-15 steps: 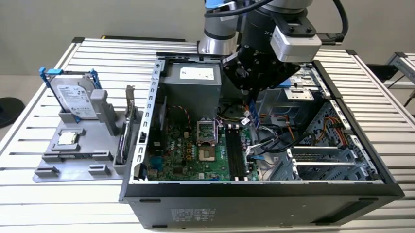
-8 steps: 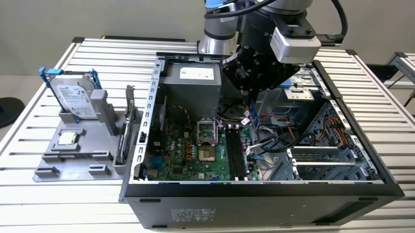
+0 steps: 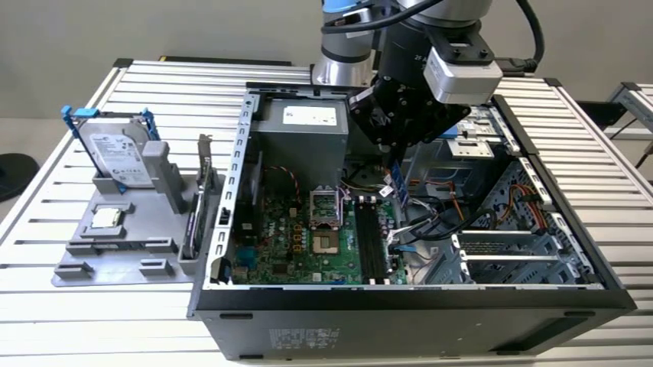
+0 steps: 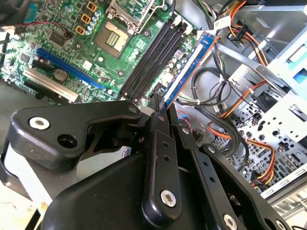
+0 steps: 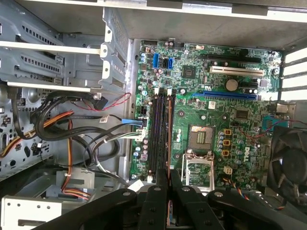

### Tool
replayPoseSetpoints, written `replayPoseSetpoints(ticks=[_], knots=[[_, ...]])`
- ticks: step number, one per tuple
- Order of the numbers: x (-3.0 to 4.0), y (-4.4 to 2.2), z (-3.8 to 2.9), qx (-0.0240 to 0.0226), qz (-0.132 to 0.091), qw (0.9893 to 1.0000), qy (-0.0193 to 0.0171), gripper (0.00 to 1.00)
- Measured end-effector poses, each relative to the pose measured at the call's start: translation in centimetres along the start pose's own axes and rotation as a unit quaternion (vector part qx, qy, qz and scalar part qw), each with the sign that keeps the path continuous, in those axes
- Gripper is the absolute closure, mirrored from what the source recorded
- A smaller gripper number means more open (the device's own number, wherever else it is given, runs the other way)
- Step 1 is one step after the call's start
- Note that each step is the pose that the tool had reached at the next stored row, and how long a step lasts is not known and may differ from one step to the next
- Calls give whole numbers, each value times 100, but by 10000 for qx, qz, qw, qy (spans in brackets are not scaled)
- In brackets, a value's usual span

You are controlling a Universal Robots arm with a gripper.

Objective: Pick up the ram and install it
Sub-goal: 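Insert the ram into the slot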

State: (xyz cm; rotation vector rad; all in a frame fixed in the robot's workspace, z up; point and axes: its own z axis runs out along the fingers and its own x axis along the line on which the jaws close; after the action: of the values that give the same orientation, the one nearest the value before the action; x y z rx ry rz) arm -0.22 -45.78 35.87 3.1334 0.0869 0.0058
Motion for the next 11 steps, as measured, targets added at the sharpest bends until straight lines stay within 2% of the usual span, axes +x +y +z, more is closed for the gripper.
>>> replayPoseSetpoints(ticks=[11], knots=[[0,0,5,0,0,10000,0,100]])
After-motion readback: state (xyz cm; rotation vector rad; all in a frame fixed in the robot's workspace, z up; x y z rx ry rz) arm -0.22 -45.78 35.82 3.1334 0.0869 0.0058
